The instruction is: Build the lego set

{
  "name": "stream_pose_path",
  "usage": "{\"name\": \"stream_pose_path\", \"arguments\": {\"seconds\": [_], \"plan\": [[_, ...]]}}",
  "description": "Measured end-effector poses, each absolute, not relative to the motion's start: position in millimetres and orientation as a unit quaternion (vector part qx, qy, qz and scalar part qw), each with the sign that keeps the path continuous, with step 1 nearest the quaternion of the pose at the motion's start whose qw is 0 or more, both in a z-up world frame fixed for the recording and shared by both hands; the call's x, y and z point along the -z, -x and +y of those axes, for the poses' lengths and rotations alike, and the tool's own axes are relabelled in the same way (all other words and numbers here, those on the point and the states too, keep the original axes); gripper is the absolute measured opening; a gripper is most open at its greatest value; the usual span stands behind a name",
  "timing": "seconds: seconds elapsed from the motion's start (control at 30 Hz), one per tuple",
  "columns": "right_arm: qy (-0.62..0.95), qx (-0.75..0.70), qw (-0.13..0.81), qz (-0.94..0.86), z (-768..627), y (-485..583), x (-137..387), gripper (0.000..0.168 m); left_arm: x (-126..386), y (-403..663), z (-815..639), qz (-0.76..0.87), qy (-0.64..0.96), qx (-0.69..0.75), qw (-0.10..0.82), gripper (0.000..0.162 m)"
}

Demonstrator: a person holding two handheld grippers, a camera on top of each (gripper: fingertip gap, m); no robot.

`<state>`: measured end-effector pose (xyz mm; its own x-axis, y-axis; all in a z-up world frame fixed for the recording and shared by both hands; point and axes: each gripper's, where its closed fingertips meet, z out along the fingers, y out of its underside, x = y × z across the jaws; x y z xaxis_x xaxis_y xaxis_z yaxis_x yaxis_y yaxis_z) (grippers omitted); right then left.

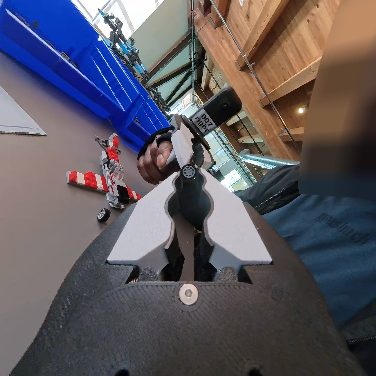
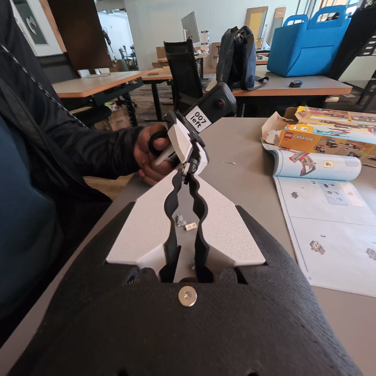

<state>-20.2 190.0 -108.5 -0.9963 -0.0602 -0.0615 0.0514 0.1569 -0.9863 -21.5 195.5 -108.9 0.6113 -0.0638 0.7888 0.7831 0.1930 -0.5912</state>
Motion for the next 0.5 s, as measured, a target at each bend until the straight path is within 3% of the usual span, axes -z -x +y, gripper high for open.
{"name": "stream_pose_path", "arguments": {"seconds": [0.33, 0.5], "plan": [[0.076, 0.593, -0.119, 0.793, 190.5, 25.3, 119.5, 0.008, 117.5, 26.2, 193.1, -0.351, 0.55, 0.317, 0.688, 0.014], [0.096, 0.595, -0.131, 0.787, 192.4, 20.2, 112.8, 0.008, 111.0, 17.9, 193.9, -0.309, 0.572, 0.286, 0.704, 0.015]]}}
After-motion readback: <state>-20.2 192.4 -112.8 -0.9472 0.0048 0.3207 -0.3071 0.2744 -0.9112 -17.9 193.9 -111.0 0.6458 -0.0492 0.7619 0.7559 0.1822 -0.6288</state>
